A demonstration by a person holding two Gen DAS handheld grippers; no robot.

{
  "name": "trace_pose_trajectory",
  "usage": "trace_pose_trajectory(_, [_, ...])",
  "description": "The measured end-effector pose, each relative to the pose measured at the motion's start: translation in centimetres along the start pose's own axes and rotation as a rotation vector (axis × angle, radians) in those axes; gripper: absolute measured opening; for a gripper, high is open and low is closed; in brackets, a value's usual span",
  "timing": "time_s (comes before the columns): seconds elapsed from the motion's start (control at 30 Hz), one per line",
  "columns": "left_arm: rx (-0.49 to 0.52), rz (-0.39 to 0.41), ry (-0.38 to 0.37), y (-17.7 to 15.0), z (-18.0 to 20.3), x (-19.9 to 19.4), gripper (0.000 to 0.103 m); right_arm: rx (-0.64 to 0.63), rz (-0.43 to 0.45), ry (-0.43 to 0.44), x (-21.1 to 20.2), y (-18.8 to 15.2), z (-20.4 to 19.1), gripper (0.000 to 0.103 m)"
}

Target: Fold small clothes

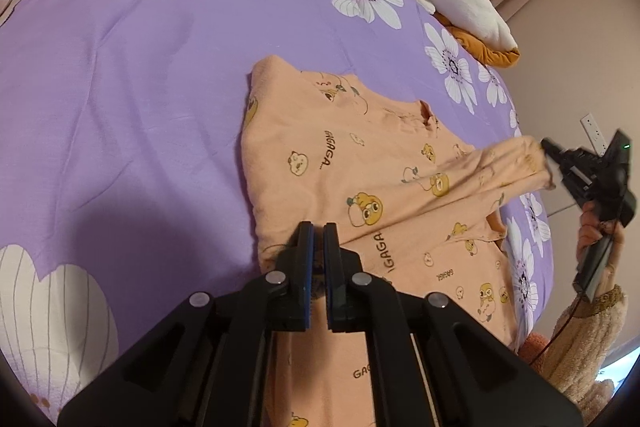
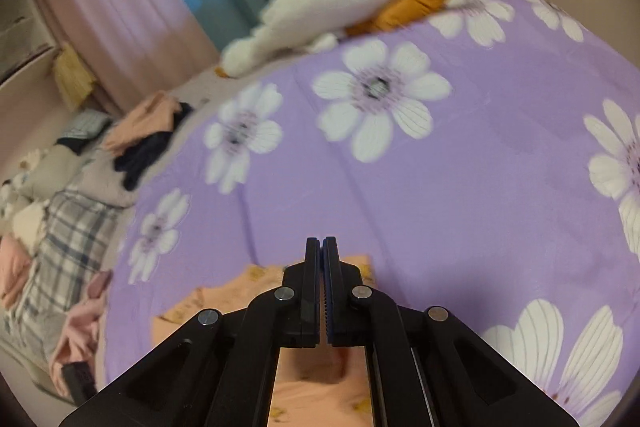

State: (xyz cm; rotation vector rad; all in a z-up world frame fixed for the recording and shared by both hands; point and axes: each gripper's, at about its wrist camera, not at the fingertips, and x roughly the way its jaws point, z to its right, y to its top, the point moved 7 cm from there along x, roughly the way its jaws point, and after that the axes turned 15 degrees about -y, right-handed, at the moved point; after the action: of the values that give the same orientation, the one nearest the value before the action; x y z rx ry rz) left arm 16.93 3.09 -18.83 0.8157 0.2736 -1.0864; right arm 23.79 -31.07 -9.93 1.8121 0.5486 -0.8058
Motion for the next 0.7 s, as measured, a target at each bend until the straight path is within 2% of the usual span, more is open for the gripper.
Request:
trace_pose_trajectory(0.17, [0.003,-0.026,0.023,-0.3,-0.1,0.1,0.004,0.003,-0.136,-0.156,4.6,-4.4,4.1,0.003])
trace_pose_trajectory(0.27, [-0.003,-0.027,0.031,-0.3,0.0,0.0,0.004,-0.007,-0.162,-0.243,5.8,-6.0,6.4,0.003])
trace_pose_trajectory(0.33, [-0.01,-0.027,0.043,-0.5,0.3,-0.5,0.005,-0.002,-0.171,-0.234,5.5,-6.1,6.9,0.003])
trace_pose_trajectory(0.37, [-0.01,-0.026,0.054,-0.6,0.5,-0.8,0.009,0.005,-0.162,-0.207,4.8,-6.0,6.9,0.004])
trace_pose_trajectory(0.4, [-0.007,-0.016,0.063,-0.8,1.0,-1.4,0.021,0.007,-0.143,-0.175,3.8,-5.9,6.7,0.007])
trace_pose_trajectory(0.43, [-0.005,-0.007,0.06,-1.1,1.3,-1.9,0.027,0.002,-0.118,-0.143,2.3,-5.8,6.5,0.009])
trace_pose_trajectory(0.47, [0.001,0.013,0.058,-1.7,2.0,-3.0,0.043,-0.006,-0.101,-0.127,1.2,-5.9,6.3,0.021])
trace_pose_trajectory(0.5, [0.005,0.022,0.059,-2.1,2.4,-3.4,0.058,-0.018,-0.089,-0.114,0.0,-6.2,6.3,0.04])
trace_pose_trajectory(0.57, [0.02,0.037,0.067,-3.8,3.2,-4.9,0.064,-0.061,-0.08,-0.073,-2.6,-7.7,6.1,0.055])
trace_pose_trajectory(0.7, [-0.026,-0.006,0.083,-8.0,3.2,-6.3,0.064,-0.141,-0.114,-0.033,-5.2,-12.1,5.9,0.055])
